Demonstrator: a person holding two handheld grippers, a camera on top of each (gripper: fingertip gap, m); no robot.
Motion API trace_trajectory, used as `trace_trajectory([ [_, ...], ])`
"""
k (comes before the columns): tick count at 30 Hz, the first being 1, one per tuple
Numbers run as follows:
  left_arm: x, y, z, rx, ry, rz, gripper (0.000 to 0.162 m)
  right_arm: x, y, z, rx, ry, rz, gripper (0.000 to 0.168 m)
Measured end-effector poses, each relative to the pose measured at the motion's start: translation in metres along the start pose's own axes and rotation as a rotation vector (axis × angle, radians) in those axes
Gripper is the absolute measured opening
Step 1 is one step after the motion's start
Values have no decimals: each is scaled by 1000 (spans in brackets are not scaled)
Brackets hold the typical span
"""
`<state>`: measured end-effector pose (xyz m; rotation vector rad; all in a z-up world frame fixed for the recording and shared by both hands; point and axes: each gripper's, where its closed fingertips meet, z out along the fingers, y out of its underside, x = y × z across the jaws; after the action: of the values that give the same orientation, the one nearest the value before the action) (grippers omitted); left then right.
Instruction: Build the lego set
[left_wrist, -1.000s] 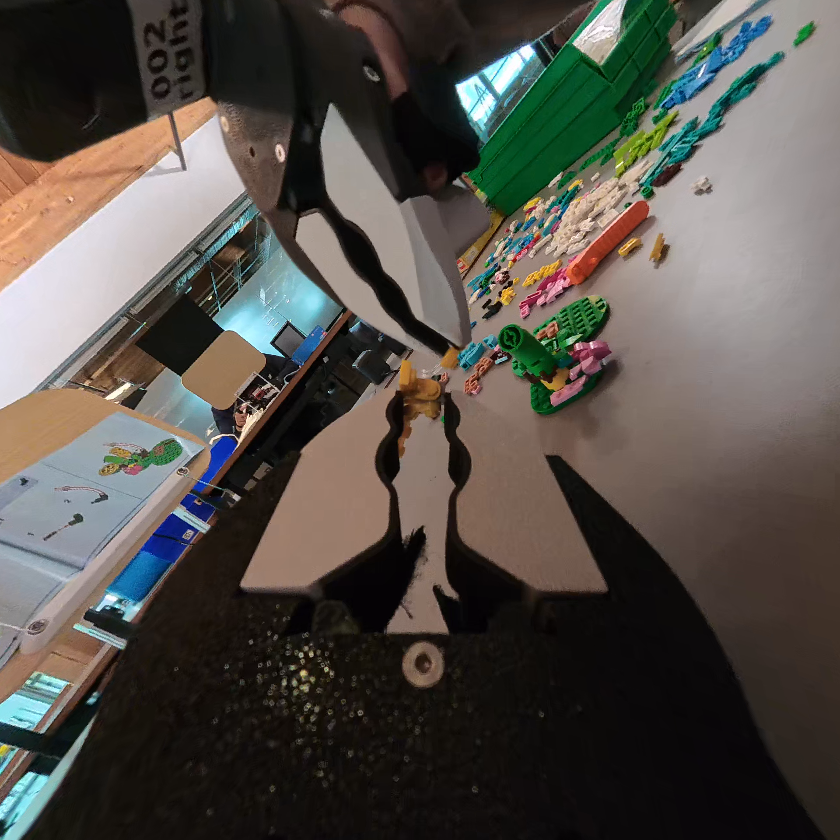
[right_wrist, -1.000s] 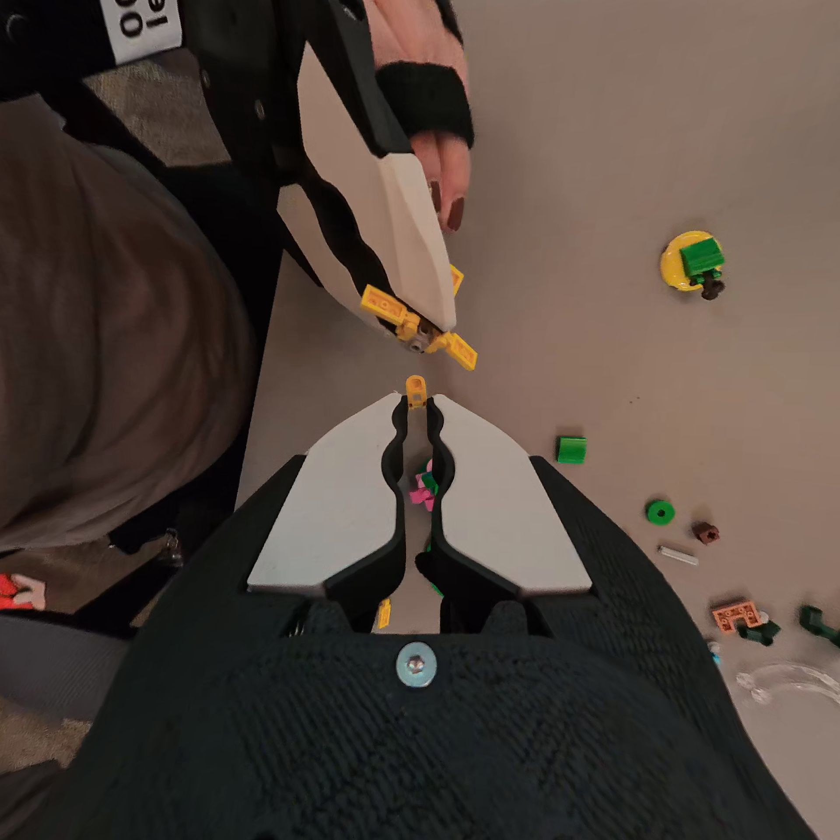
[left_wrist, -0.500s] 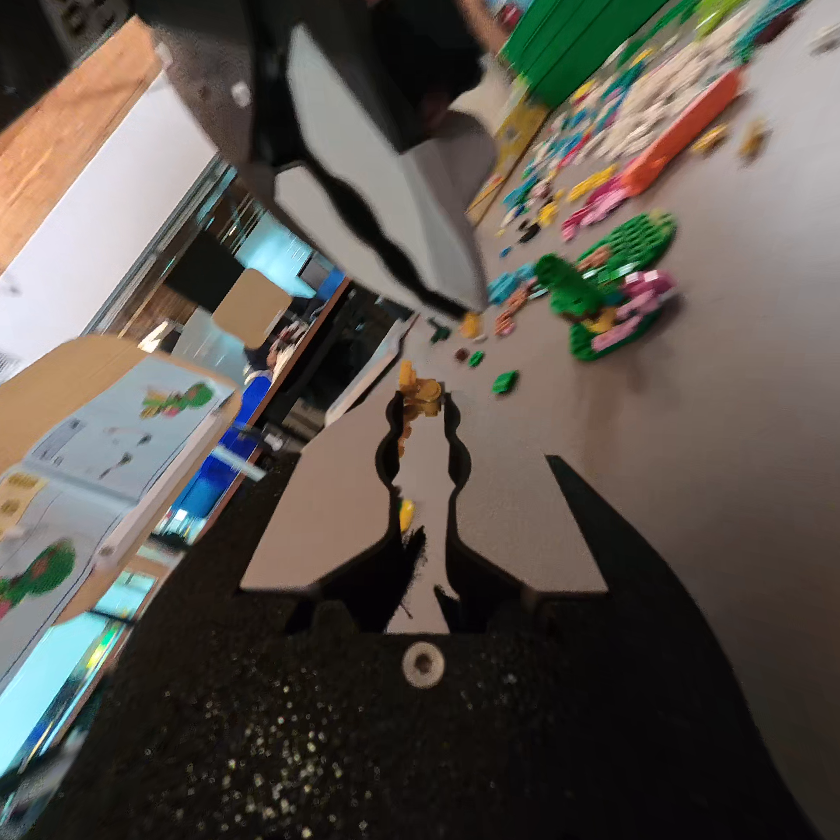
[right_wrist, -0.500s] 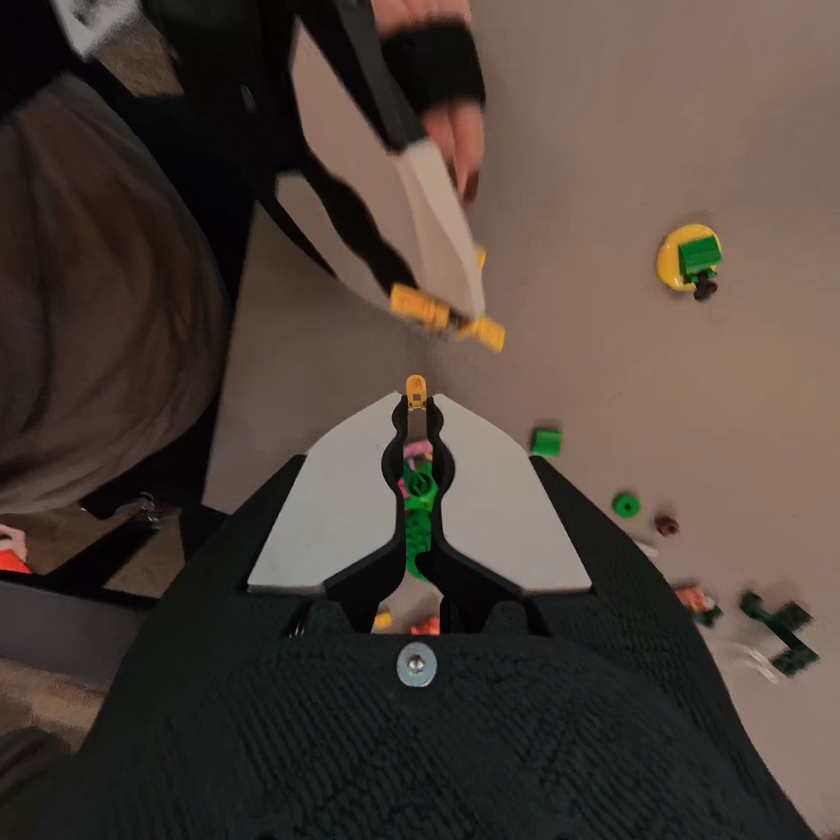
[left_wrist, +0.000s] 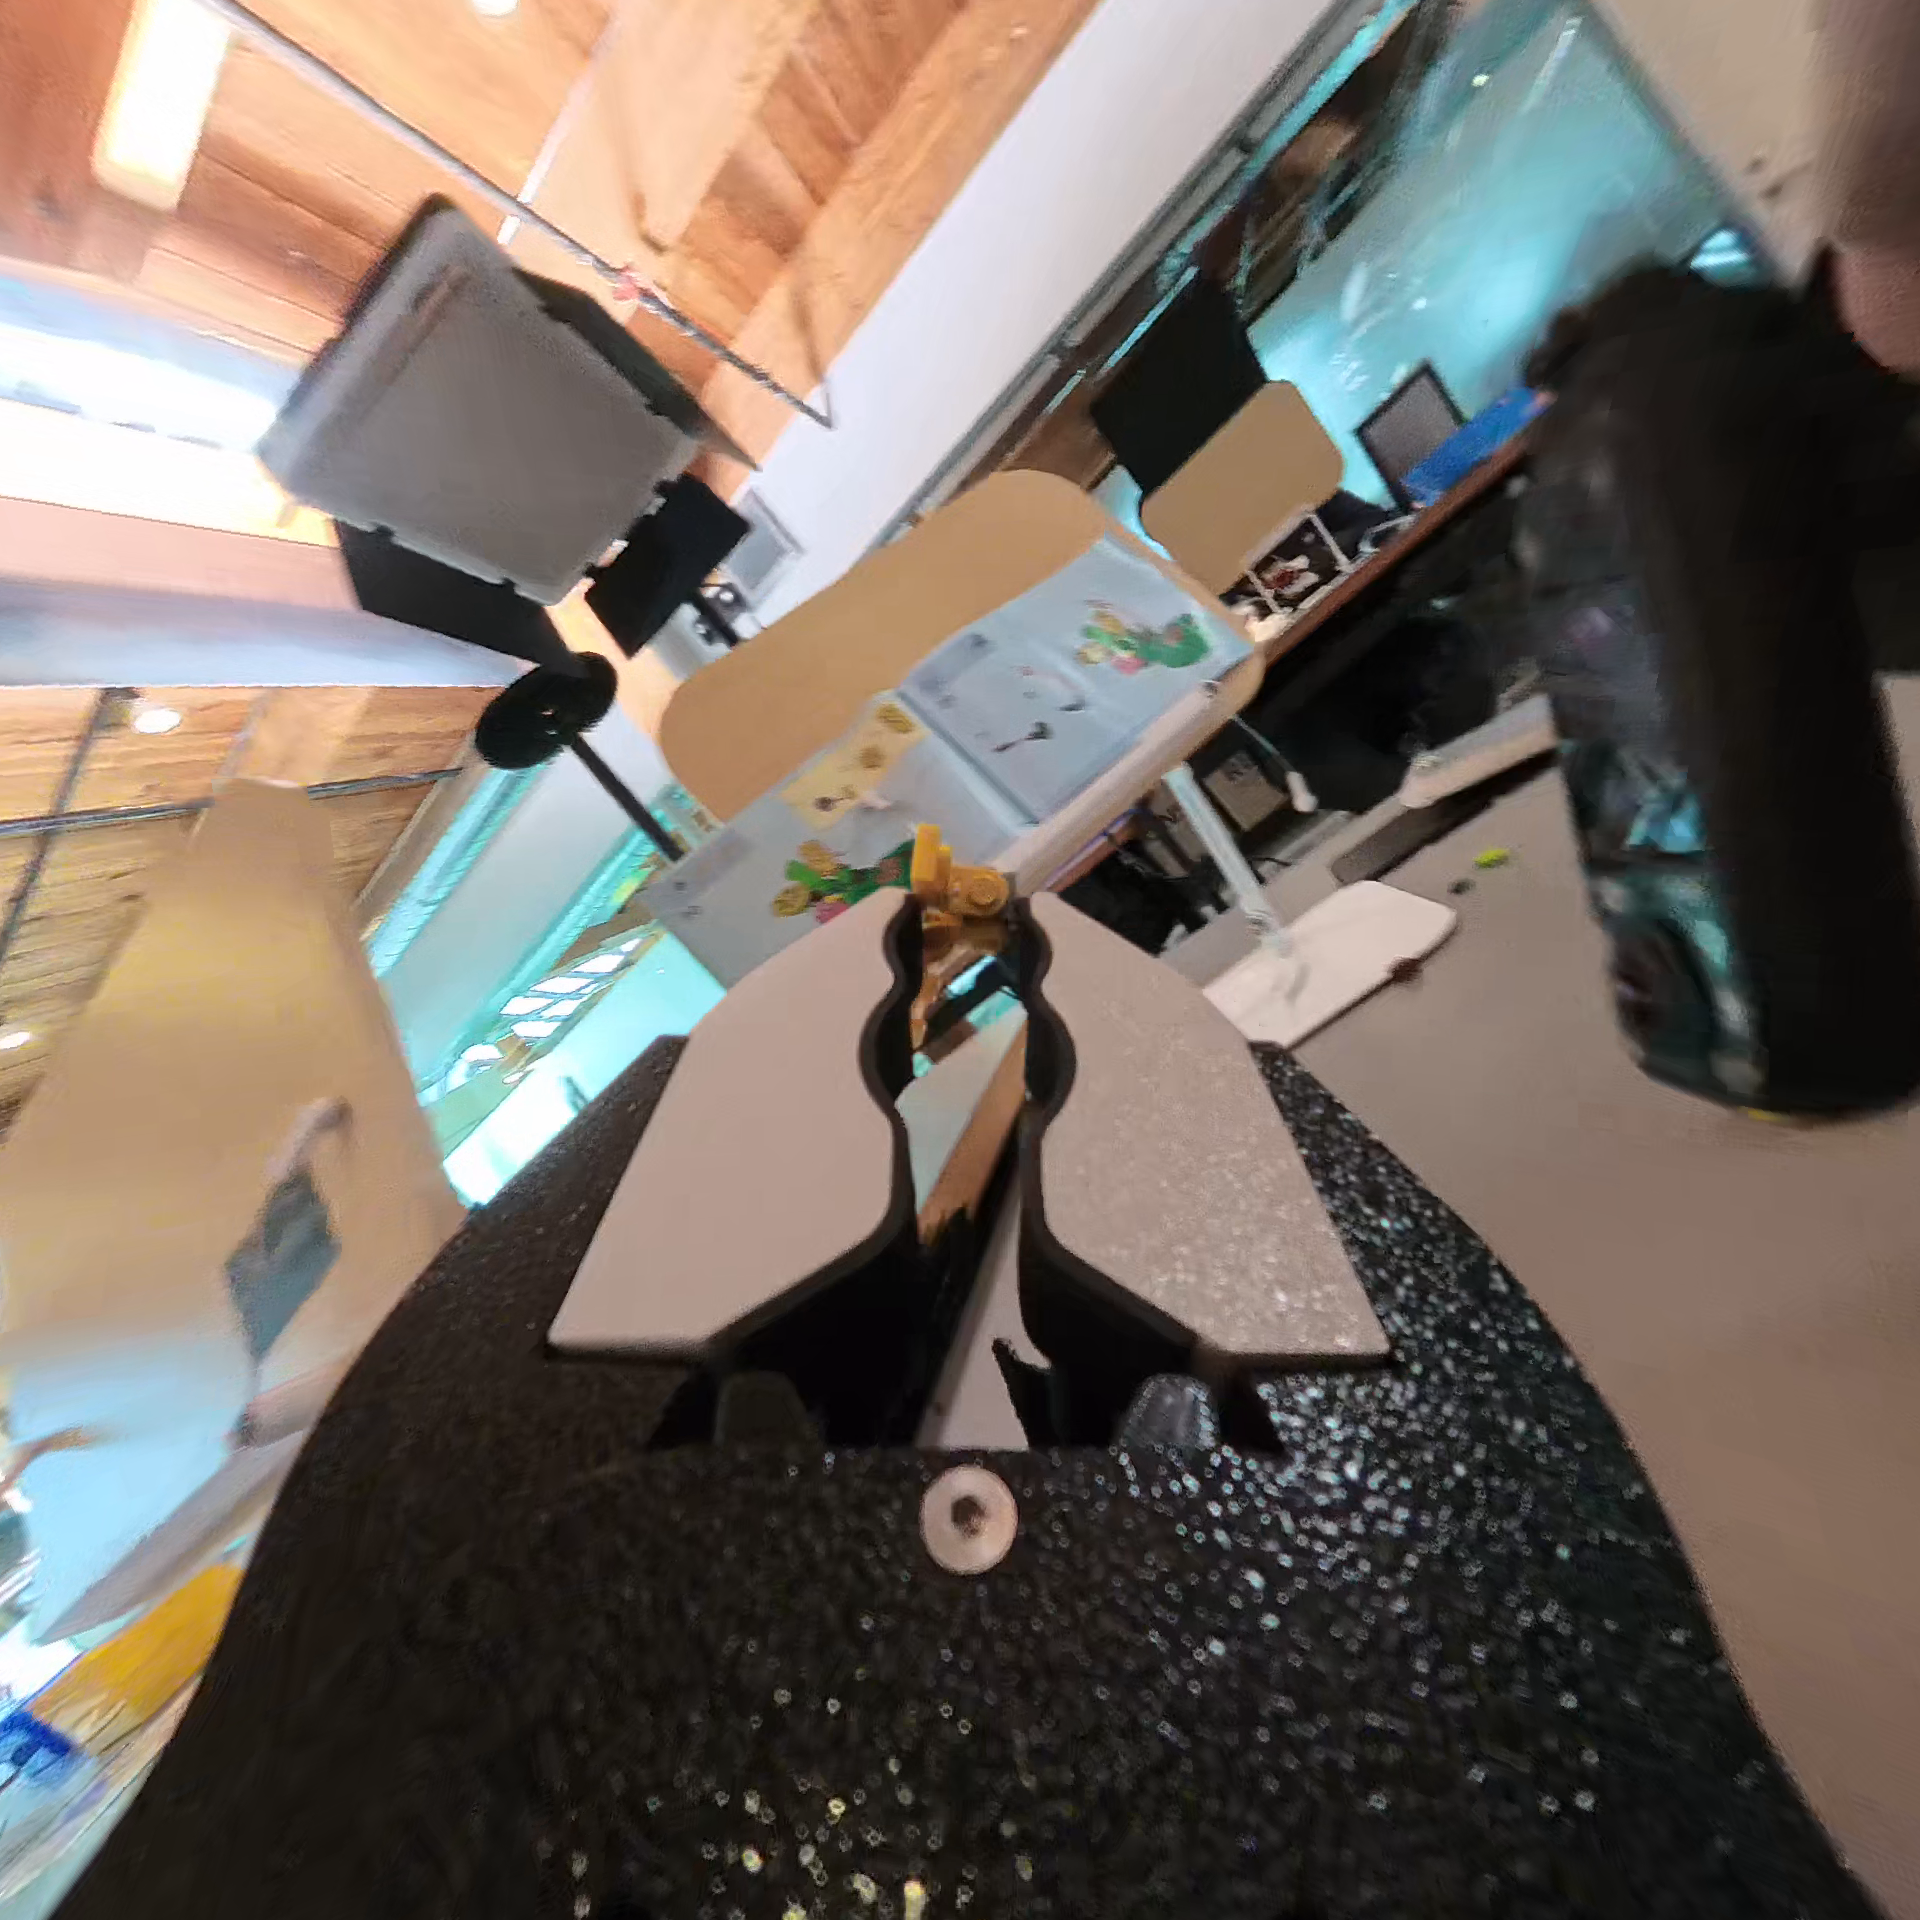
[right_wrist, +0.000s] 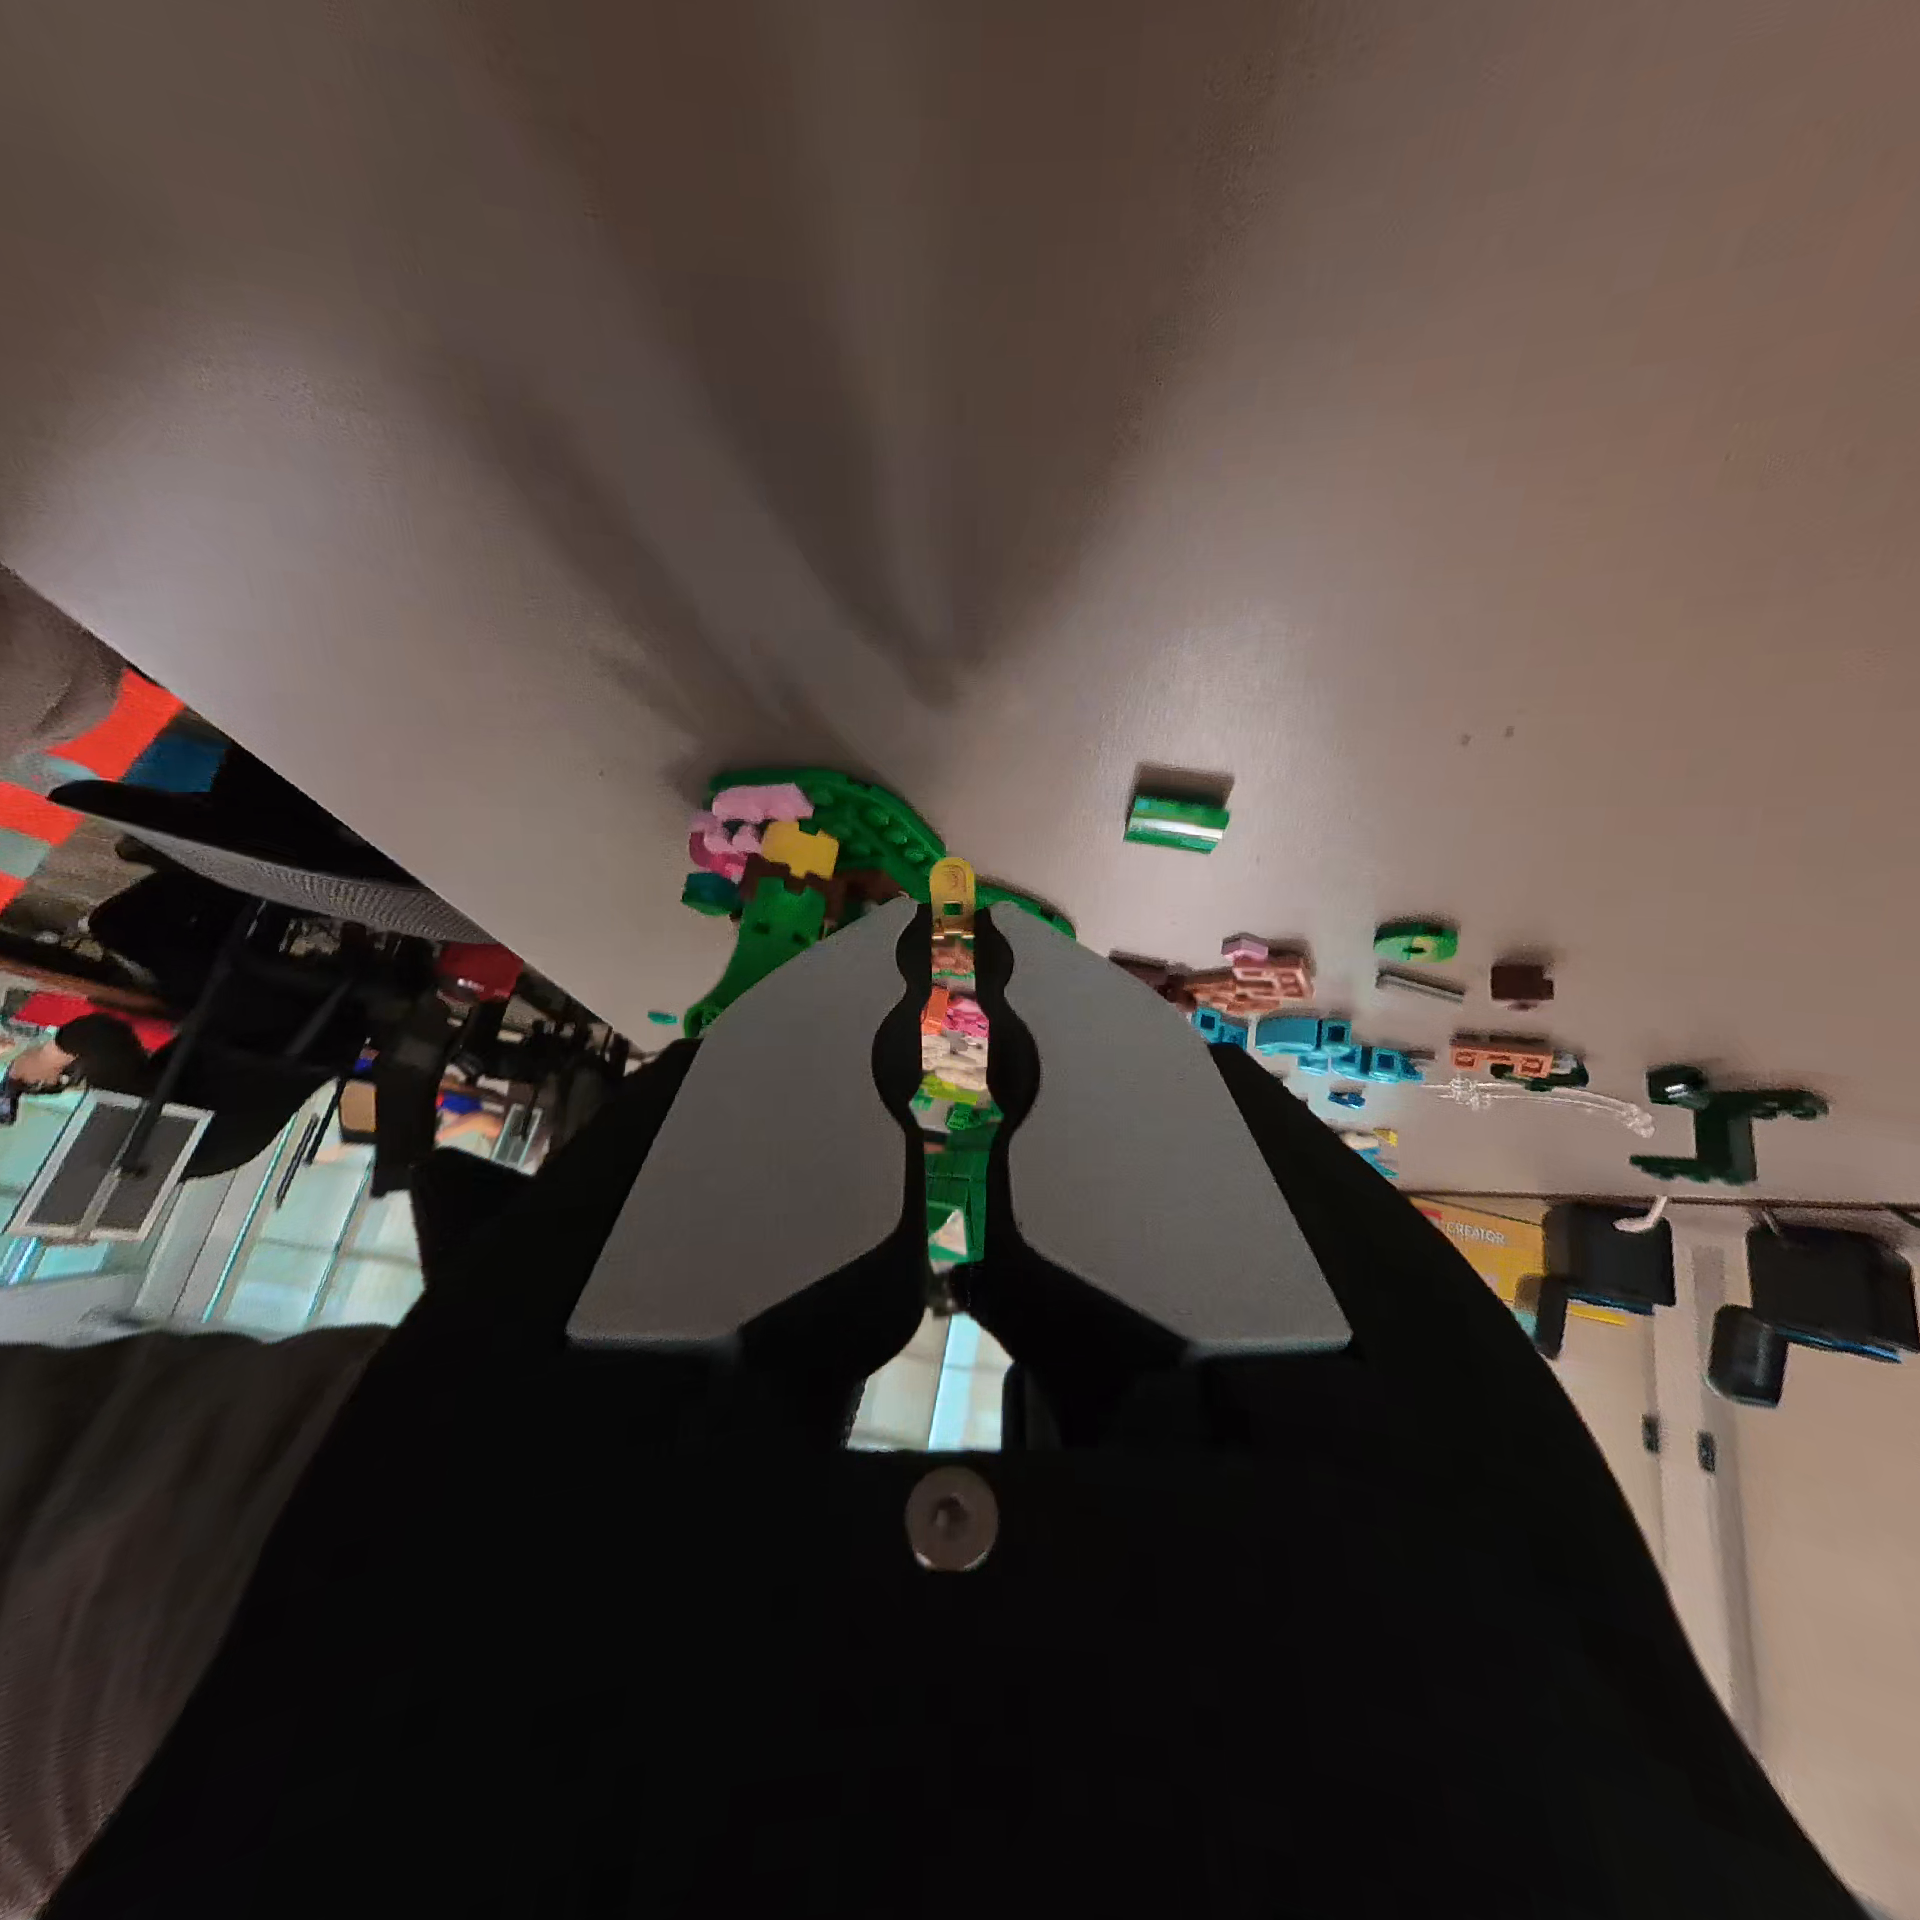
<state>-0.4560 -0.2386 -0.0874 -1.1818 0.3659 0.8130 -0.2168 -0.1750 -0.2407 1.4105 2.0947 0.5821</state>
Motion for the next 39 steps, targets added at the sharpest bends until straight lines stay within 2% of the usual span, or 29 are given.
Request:
trace_trajectory([
  [4, -26, -5, -3, 13, -57, 27, 16, 0, -15, 3, -52, -31, 18, 6],
  [9, -25, -11, -2, 30, -35, 9, 16, 1, -24, 0, -29, -32, 52, 5],
  [15, -9, -14, 0, 36, 24, -4, 16, 6, -43, -8, 118, 8, 59, 6],
  [18, -1, -13, 0, 30, 54, -7, 16, 8, -45, -12, 222, 44, 47, 24],
  [20, 8, -12, 1, 27, 85, -26, 16, 11, -43, -19, 353, 104, 25, 27],
  [23, 28, -11, 2, 23, 139, -34, 16, 7, -37, -23, 561, 162, -74, 24],
  [26, 53, -15, 1, 36, 202, -17, 16, 11, -30, -17, 679, 315, -246, 18],
  [28, 67, -17, -1, 44, 242, -11, 17, 12, -29, -14, 728, 372, -307, 17],
  [32, 84, -21, -4, 54, 297, 3, 17, 8, -34, -13, 811, 350, -341, 17],
  [39, 99, -21, -6, 57, 342, 27, 17, 11, -42, -9, 796, 274, -313, 11],
])
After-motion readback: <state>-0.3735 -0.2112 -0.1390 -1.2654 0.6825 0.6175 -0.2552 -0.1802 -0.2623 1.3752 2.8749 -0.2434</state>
